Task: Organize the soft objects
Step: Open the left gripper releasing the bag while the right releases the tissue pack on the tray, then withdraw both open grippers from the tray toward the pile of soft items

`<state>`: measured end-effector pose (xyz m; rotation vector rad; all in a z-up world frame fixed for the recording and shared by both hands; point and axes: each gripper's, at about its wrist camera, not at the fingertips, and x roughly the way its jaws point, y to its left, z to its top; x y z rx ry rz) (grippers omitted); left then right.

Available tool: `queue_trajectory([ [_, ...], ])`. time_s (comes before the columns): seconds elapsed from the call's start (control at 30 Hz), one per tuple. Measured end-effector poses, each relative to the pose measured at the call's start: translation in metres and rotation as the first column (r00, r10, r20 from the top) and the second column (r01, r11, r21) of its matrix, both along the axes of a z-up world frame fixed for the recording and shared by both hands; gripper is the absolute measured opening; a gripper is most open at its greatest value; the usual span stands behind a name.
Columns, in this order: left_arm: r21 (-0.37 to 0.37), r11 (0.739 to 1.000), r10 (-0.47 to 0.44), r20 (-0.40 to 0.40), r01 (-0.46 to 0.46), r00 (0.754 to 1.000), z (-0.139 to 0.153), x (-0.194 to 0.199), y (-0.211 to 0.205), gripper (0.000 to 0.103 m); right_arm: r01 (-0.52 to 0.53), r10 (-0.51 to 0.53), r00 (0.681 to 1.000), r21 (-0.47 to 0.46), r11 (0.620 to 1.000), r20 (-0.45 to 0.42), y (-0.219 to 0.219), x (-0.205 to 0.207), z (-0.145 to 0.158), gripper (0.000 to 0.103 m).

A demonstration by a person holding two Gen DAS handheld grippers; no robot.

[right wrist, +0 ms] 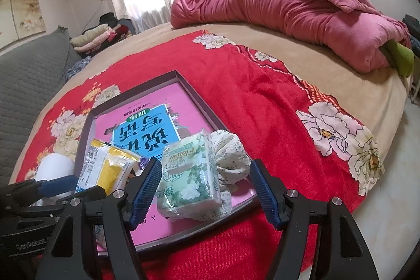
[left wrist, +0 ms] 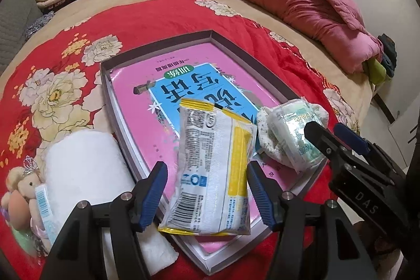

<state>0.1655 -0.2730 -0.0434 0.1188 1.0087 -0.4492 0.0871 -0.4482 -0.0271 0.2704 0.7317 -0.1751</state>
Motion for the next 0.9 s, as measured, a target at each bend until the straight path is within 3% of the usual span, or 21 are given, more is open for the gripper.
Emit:
queue_trajectory([
  [0.1, -0.014, 1.000, 0.012, 0.017, -0.012, 1.000, 0.003, -0.003, 0.003, 0.063, 0.001, -0.001, 1.000, 0.000, 1.000, 0.003, 0.000, 0.000, 0.000, 0.076],
  [0.5, -0.029, 0.999, 0.043, 0.029, -0.042, 0.999, 0.012, -0.010, 0.009, 0.065, 0.001, -0.001, 1.000, -0.004, 1.000, 0.007, 0.001, -0.001, 0.001, 0.076],
  [0.9, -0.052, 0.996, 0.076, 0.044, -0.073, 0.996, 0.025, -0.024, 0.019, 0.065, 0.028, -0.024, 0.998, -0.065, 0.998, 0.059, 0.007, -0.014, 0.015, 0.077],
])
